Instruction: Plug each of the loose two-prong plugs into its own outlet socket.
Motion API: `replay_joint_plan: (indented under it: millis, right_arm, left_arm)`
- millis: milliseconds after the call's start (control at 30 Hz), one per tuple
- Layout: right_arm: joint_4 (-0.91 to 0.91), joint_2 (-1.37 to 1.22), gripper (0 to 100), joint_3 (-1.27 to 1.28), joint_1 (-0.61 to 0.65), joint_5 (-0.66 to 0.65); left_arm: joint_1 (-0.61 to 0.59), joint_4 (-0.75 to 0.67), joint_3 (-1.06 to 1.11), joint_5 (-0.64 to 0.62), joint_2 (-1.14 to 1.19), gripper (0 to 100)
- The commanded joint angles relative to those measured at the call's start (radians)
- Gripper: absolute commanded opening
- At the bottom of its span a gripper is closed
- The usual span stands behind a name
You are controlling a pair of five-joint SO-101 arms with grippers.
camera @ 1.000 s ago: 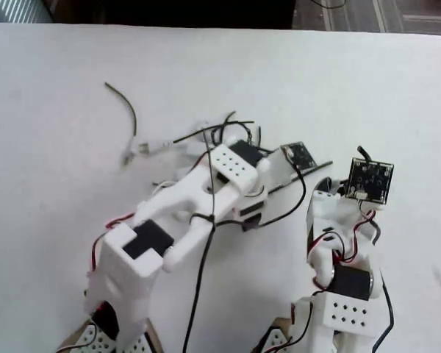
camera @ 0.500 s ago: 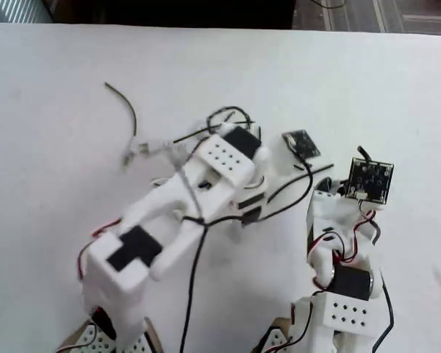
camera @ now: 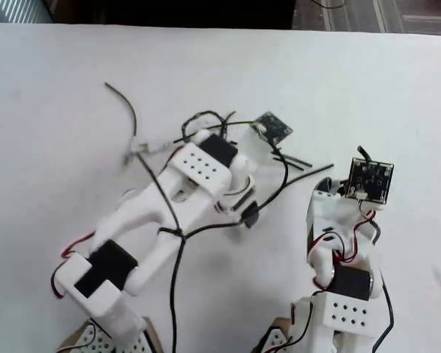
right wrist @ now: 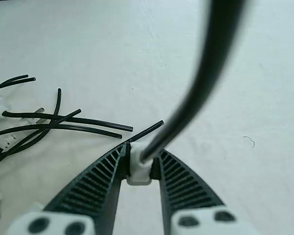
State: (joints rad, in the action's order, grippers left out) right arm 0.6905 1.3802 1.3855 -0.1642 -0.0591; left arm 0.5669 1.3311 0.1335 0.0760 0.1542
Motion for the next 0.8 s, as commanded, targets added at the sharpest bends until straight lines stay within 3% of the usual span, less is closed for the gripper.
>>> replay_joint_plan:
  millis: [0,167,400,633,767]
  right_arm:
    - [-0.024,0.008,2.0,-0.046,-0.004,0.009]
    - [-0.024,0.008,2.0,-0.046,-0.002,0.008]
    - [-0.024,0.008,2.0,-0.046,-0.002,0.008]
    - [-0.024,0.008,2.0,-0.046,-0.002,0.006]
    - [-0.024,0.008,2.0,-0.046,-0.002,0.006]
  left_arm:
    - [0.022,-0.141,0.071,-0.054,0.01,31]
    - [0.033,-0.204,0.063,-0.052,0.107,31]
    - [0.051,-0.077,-0.121,0.009,0.251,30]
    - [0.11,-0.069,-0.167,0.029,0.291,17]
    - [0.108,-0.071,-0.164,0.132,0.291,16]
